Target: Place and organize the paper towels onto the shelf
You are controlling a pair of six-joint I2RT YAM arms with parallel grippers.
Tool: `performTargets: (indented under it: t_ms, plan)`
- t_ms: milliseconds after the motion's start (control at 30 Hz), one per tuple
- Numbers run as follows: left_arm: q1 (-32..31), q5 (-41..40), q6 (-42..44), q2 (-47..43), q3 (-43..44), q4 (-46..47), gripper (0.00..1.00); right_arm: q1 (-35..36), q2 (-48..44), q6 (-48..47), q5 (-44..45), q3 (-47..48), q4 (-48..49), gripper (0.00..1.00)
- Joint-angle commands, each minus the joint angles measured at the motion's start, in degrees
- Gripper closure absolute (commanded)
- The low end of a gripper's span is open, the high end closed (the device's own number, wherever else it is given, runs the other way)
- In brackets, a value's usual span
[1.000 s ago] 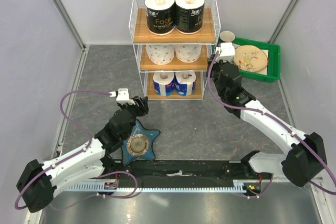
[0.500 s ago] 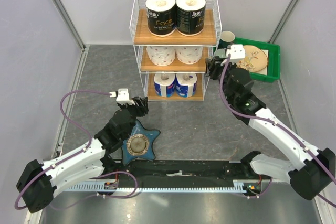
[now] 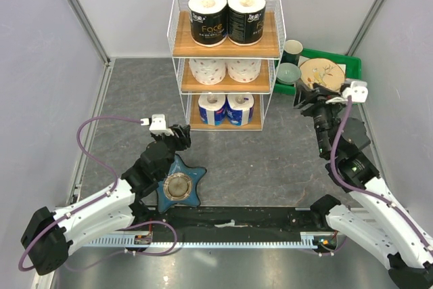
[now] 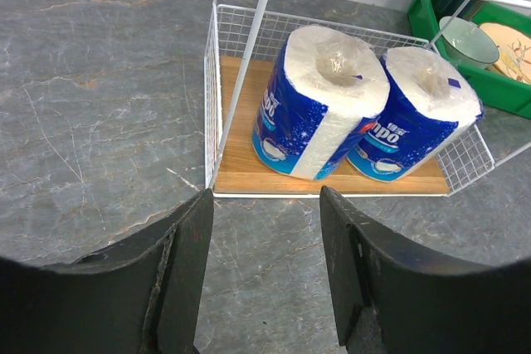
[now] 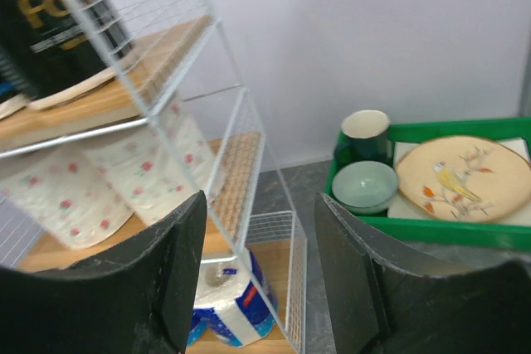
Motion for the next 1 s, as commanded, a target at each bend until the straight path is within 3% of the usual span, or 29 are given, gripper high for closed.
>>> performTargets:
  t_ms: [0,100,267,433,633,767,833,967]
  plan:
    - [-0.3,-0.9,1.0,-1.2,1.0,-0.2,0.39,-0.1,1.8,3.7,15.7,1.2,-5.0,0.36]
    - [-0.3,-1.0,1.3,-1.6,1.4,-0.7,0.39,-0.9,9.0,8.3,22.8,6.3,-11.2,0.31]
    - [-0.3,-1.2,1.5,-2.5,1.5,-1.4,0.39,-8.0,21.8,17.2,20.1,13.0,-16.1,0.22]
    - [-0.3,-1.6,2.0,-2.9,1.8,-1.6,0.39,-21.3,26.4,21.8,7.5,15.9,-13.7,0.18]
    - [-0.3,-1.6,2.2,-2.2,2.2,-0.9,0.38,-34.3,28.0,21.3,-6.8,12.9,-2.5,0.07]
    - [-0.3,-1.2,2.1,-1.9,2.2,-0.8,0.38,-37.1,31.5,14.9,-16.9,11.9,7.1,0.06]
    - [-0.3,-1.1,1.8,-1.8,2.2,-0.9,0.38,-38.7,35.1,14.0,-21.2,14.0,6.5,0.04]
    - [-0.3,-1.1,1.4,-1.7,2.2,-1.1,0.38,-43.1,41.3,15.2,-37.9,21.7,7.2,0.03]
